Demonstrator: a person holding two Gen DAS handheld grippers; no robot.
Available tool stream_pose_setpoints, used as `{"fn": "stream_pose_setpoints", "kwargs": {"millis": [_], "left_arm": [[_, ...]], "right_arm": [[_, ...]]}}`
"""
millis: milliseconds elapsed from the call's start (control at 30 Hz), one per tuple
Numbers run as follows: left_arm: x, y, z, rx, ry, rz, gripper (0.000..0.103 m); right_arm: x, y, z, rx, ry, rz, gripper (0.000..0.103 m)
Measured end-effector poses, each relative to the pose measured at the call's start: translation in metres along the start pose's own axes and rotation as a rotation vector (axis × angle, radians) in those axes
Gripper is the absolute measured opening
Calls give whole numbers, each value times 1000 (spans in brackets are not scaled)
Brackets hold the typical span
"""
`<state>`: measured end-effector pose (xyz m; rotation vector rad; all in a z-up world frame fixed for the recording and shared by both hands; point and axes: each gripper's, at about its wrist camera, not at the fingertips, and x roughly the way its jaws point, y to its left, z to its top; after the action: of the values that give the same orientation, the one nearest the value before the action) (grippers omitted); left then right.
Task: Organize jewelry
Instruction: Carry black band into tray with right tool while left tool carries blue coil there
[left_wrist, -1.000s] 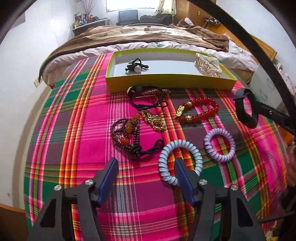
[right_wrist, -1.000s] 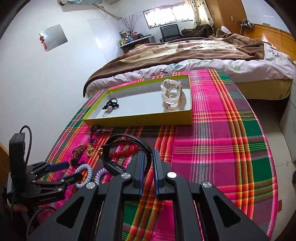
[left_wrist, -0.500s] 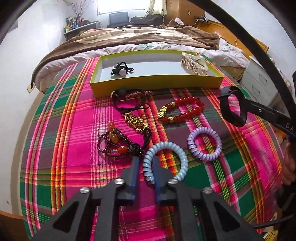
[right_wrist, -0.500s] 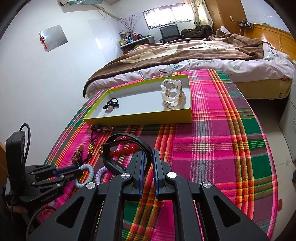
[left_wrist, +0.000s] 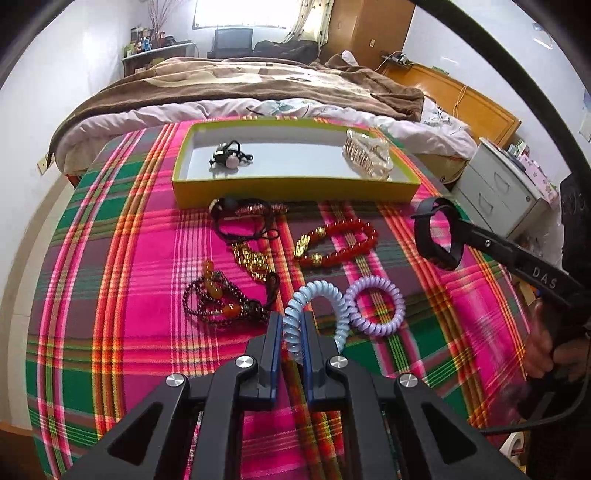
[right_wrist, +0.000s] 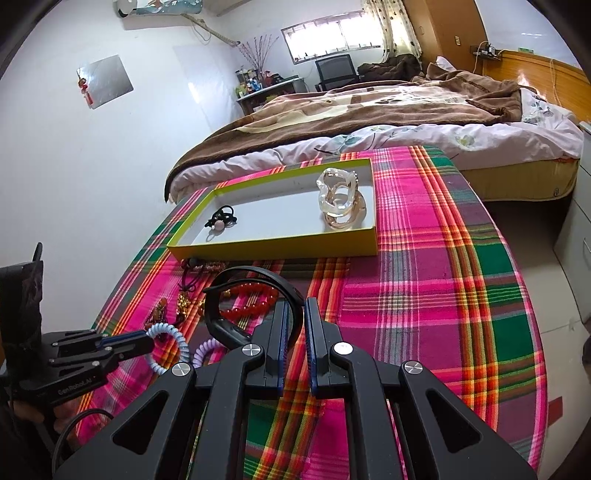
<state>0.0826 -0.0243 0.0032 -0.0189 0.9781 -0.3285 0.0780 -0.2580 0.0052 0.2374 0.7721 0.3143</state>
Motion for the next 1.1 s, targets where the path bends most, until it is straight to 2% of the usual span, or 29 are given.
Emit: {"fn": "stream_pose_setpoints", "kwargs": {"millis": [233,533,767,933,1100], "left_arm": [[-13,11,25,-28,-46,-2,10],[-11,31,82,-61,-102,0,10],[10,48,123,-84,-112,1,10],[31,58,152,-91,-123,10,10],[58,64,173,-92,-102,12,10]], "right_arm": [[-3,4,19,-9,-22,-6,9],[16,10,60,-15,-39,-21,9],[49,13,81,-11,-12,-52,9],[76,10,85,18,29,-75,9],[95,9,87,24,60,-84,9]]}}
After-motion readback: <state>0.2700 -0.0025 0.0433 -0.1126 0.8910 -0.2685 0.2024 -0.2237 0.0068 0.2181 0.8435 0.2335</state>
